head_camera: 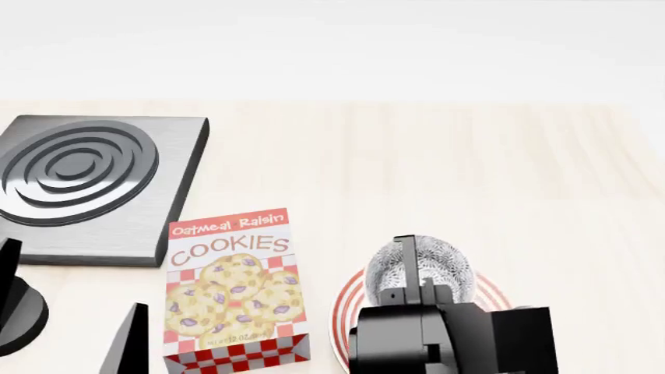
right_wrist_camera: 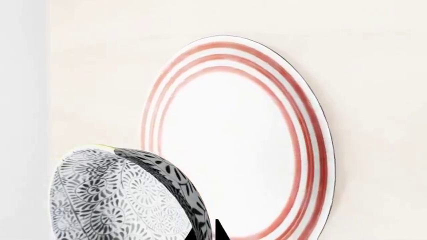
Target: Pick the akita bowl from table center and place it on the plate.
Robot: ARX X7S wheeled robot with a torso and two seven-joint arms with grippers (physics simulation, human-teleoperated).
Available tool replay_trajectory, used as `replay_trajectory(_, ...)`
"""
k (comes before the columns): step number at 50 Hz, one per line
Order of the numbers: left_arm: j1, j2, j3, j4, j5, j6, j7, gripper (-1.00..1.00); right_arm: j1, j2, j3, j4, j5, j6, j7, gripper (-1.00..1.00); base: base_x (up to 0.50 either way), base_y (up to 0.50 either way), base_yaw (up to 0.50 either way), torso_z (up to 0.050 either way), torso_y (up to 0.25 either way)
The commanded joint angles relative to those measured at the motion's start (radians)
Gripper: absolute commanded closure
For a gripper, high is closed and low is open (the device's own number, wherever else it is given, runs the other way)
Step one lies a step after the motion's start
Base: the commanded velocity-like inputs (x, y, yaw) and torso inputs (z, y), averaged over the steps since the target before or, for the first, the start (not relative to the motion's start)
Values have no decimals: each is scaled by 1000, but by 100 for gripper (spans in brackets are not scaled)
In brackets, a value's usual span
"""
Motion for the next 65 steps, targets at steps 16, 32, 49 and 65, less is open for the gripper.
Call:
replay_trajectory(16,-3,-6,0,-12,-5,15,-2,-100,38,26,-57,147,51,-62,-60,100,0,0,0,0,1)
replay_trajectory(32,-5,-11,2,-6,-8,8,-9,-100,56,39,-72,189,65,-79,-73,100,0,0,0,0,0)
replay_trajectory(49,-3,-16,0,-16,-12,20,-10,-100,91,31,-84,274,99,-90,-124,100,0,0,0,1,1)
replay_trajectory(65,-9,-21,-2,-15,-19,20,-14,-100,133,20,-103,379,131,-99,-171,100,0,0,0,0,1)
